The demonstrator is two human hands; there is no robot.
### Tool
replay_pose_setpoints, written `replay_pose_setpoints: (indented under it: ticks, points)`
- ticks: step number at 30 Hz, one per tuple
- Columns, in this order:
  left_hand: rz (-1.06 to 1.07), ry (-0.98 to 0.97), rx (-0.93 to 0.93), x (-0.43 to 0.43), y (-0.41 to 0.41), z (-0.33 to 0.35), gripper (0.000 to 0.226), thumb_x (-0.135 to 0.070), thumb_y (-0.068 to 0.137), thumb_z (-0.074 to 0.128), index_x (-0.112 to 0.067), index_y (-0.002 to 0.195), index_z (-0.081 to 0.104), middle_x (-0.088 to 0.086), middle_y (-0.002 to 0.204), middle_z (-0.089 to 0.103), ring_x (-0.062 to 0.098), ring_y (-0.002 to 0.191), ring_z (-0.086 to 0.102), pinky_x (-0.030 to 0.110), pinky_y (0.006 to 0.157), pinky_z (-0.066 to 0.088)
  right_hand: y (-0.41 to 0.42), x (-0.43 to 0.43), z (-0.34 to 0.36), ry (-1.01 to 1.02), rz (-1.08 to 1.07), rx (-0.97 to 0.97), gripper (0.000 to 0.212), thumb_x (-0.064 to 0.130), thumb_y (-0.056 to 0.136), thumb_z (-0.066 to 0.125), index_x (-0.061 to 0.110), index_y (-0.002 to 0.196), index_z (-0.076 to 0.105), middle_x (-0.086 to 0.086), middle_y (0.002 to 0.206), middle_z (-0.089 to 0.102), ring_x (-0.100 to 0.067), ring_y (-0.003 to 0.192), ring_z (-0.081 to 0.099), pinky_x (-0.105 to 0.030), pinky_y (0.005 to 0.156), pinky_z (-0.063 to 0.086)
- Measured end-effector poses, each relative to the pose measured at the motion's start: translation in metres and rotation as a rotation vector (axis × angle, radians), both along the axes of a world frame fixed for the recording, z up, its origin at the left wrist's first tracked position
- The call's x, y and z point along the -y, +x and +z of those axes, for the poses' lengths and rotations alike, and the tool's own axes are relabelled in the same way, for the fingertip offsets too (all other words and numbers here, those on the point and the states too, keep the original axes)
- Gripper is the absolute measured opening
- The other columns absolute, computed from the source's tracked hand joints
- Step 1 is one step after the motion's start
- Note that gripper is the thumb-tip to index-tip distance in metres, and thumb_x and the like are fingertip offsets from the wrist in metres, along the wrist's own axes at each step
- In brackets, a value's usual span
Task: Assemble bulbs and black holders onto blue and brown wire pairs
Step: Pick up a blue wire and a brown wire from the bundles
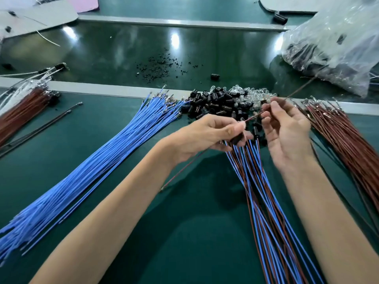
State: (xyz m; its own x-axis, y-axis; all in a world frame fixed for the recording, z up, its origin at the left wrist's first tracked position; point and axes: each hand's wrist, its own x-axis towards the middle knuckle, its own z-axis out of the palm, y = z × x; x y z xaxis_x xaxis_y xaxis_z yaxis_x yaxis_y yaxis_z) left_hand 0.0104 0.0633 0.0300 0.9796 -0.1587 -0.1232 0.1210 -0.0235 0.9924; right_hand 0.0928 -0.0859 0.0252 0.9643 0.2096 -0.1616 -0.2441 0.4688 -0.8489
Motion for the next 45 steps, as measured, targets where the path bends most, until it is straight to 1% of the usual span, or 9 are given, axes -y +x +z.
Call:
replay_pose_setpoints:
  ticks: [5,12,15,20,24,30,36,40,45]
  points:
    - [-0.199,0.100,-0.055,0.001,-0.003,0.002,0.024,-0.032,0.095,0.053,-0.024,0.081,0.071,0.003,0.094,0.072,0.010,0.090,0.061,0.015,0.073,0.045,0.001,0.009,-0.017,0.121,-0.138,-0.030,0.014,0.004,0.099,0.047,0.012,0.096,0.058,-0.001,0.082,0.064,-0.005,0.067,0.058,-0.013,0.064,0.048]
    - [0.263,-0.146,0.073,0.029,0.005,-0.008,0.028,-0.033,0.095,0.045,-0.017,0.081,0.063,-0.007,0.080,0.068,0.003,0.075,0.062,0.016,0.070,0.047,-0.025,0.016,-0.021,-0.412,0.267,0.331,0.026,0.033,0.096,0.051,0.025,0.082,0.072,0.004,0.063,0.059,-0.004,0.046,0.045,-0.015,0.039,0.033]
    - [0.352,-0.325,0.062,0.037,0.005,-0.006,0.029,-0.040,0.083,0.052,-0.018,0.077,0.070,-0.006,0.079,0.071,0.013,0.067,0.057,0.020,0.064,0.048,-0.037,0.018,-0.015,-0.352,0.349,0.297,0.025,0.044,0.090,0.054,0.026,0.097,0.069,-0.001,0.068,0.066,-0.007,0.043,0.047,-0.016,0.036,0.033]
    - [0.444,-0.414,-0.046,0.041,0.007,-0.006,0.032,-0.047,0.074,0.055,-0.018,0.080,0.069,-0.008,0.094,0.073,0.014,0.071,0.067,0.031,0.062,0.050,-0.046,0.018,-0.010,-0.411,0.496,0.212,0.046,0.029,0.063,0.077,0.018,0.098,0.049,-0.005,0.072,0.070,-0.008,0.040,0.049,-0.016,0.036,0.036]
    - [0.378,-0.346,-0.067,0.038,0.006,-0.008,0.036,-0.051,0.073,0.056,-0.019,0.080,0.070,-0.011,0.095,0.073,0.000,0.072,0.064,0.022,0.065,0.052,-0.051,0.018,-0.013,-0.417,0.684,0.229,0.014,0.008,0.079,0.073,0.012,0.084,0.061,-0.007,0.064,0.069,-0.006,0.039,0.048,-0.013,0.036,0.035]
    - [0.272,-0.231,0.039,0.027,0.002,0.002,0.033,-0.045,0.079,0.052,-0.024,0.067,0.073,-0.002,0.098,0.068,0.020,0.089,0.054,0.036,0.080,0.044,-0.048,0.023,-0.013,-0.344,0.661,0.223,0.025,0.030,0.076,0.073,0.012,0.092,0.066,-0.006,0.071,0.071,-0.009,0.050,0.053,-0.016,0.045,0.040]
    - [0.061,-0.152,0.084,0.034,-0.006,0.001,0.025,-0.031,0.094,0.050,-0.028,0.079,0.071,0.020,0.112,0.058,0.029,0.060,0.064,0.052,0.049,0.052,-0.056,0.016,-0.014,-0.319,0.698,0.330,0.010,0.012,0.082,0.065,0.019,0.079,0.071,-0.002,0.070,0.069,-0.007,0.050,0.051,-0.016,0.045,0.039]
    - [-0.007,-0.208,0.090,0.033,-0.008,0.004,0.026,-0.041,0.082,0.055,-0.020,0.082,0.070,0.009,0.109,0.063,0.030,0.064,0.063,0.031,0.043,0.052,-0.057,0.011,-0.014,-0.389,0.579,0.375,0.023,0.018,0.076,0.069,0.040,0.079,0.064,0.003,0.062,0.062,-0.011,0.049,0.052,-0.021,0.045,0.041]
    - [-0.029,-0.227,0.148,0.029,-0.007,0.001,0.030,-0.041,0.084,0.049,-0.017,0.079,0.066,-0.007,0.115,0.065,0.028,0.071,0.060,0.030,0.044,0.051,-0.059,0.006,-0.024,-0.635,0.393,0.482,0.020,0.020,0.082,0.066,0.031,0.068,0.057,0.007,0.053,0.061,-0.006,0.040,0.051,-0.016,0.044,0.039]
